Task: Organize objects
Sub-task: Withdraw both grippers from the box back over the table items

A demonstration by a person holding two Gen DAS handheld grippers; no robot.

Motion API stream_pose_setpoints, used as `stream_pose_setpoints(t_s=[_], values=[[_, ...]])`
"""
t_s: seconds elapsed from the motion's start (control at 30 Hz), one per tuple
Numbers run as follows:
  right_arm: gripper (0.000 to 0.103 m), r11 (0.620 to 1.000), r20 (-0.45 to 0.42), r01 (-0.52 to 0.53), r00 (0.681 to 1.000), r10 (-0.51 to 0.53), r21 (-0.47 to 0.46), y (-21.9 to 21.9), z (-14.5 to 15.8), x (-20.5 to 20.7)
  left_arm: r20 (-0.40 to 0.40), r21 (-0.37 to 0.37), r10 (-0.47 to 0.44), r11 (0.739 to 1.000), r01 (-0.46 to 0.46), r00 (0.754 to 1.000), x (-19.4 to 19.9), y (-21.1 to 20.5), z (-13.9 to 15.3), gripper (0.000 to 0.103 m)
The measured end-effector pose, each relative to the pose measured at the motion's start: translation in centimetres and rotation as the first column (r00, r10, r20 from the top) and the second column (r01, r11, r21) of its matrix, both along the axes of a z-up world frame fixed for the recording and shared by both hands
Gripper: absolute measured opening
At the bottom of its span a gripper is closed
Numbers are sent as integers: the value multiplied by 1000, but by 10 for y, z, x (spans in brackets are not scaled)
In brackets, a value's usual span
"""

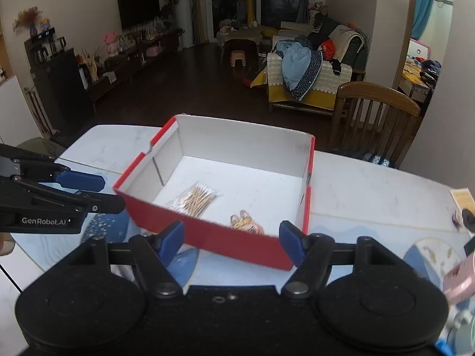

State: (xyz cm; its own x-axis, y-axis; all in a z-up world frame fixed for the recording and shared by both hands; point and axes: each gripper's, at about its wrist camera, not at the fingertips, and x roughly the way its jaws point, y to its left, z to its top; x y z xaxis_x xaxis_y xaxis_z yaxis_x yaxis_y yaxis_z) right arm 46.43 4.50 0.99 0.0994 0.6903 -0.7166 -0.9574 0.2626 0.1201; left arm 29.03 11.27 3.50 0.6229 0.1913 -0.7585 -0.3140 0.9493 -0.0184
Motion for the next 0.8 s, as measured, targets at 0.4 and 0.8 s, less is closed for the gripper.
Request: stream_pose_setpoints(t_s=[0.4, 0.8], values=[[80, 997, -3, 26, 1000, -25, 69, -55, 6, -41, 62, 51, -18, 999, 15, 998, -60, -30, 11, 57], [100, 988, -5, 90, 996, -90, 122, -95, 0, -72, 109, 22, -30, 999, 28, 994, -111, -46, 8, 71]])
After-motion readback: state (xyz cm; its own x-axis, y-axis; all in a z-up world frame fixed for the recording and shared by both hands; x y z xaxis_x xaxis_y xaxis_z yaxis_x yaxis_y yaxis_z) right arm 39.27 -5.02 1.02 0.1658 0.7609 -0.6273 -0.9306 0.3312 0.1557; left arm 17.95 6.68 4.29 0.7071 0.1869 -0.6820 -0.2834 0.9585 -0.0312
